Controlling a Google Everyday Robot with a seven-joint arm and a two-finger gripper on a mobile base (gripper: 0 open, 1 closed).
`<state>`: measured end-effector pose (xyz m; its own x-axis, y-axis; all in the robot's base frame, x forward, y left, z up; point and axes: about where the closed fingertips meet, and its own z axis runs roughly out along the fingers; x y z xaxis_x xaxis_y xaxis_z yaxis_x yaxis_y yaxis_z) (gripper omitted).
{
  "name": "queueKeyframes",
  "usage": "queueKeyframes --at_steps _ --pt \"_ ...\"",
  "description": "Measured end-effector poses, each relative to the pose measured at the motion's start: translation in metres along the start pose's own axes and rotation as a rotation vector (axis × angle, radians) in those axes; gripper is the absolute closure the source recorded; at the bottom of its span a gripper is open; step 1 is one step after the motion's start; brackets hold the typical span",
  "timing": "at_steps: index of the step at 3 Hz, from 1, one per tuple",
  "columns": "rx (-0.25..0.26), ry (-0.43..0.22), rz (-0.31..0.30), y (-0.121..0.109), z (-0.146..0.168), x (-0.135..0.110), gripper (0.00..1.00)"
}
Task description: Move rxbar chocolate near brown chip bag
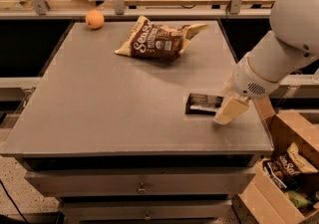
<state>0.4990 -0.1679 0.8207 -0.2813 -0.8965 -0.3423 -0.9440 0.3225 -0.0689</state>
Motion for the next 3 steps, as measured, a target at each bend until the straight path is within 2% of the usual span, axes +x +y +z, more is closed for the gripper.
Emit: queueKeyframes --at_steps 1,3 --pt "-0.004 -0.010 -0.016 -0.0030 0.0053 -0.0066 0.55" --pt "-0.004 -0.010 -0.016 -0.0029 0.0038 -0.0074 1.00"
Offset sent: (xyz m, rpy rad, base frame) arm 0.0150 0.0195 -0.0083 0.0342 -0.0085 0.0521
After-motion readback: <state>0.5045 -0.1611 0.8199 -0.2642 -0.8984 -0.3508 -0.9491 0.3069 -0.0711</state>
